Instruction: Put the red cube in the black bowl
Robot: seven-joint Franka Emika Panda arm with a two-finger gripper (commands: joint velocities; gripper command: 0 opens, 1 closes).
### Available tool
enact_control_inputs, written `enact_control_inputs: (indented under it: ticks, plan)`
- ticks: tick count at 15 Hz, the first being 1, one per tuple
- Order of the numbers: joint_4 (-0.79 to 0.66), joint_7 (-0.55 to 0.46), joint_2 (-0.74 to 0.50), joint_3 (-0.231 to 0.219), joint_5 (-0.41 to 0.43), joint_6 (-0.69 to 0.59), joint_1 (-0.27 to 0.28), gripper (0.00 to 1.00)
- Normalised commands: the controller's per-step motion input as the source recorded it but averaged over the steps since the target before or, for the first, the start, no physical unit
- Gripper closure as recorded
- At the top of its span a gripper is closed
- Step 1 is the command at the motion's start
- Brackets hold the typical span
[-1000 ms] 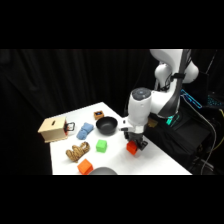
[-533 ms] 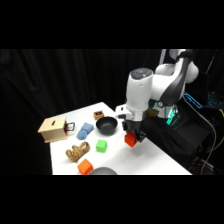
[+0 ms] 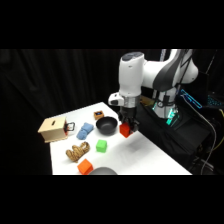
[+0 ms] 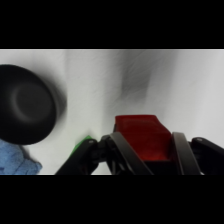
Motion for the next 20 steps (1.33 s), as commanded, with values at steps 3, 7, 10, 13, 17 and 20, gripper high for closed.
enact_control_inputs:
  ticks: [3,7,10,13,17,20]
  plan:
    - [-0.06,-0.29,-0.21,-0.112,0.188,-0.09,-0.21,0.74]
    - [-0.02,-0.32,-0.12,-0.14,0.207,-0.03,-0.206,0.74]
    - [0.02,-0.27,-0.06,-0.134,0.171,0.0,-0.179,0.74]
    - [0.04,-0.2,-0.02,-0.102,0.138,0.04,-0.135,0.74]
    - [0.07,-0.17,0.09,-0.054,0.16,0.13,-0.079,0.74]
    - [0.09,-0.15,0.21,-0.033,0.179,0.25,-0.059,0.74]
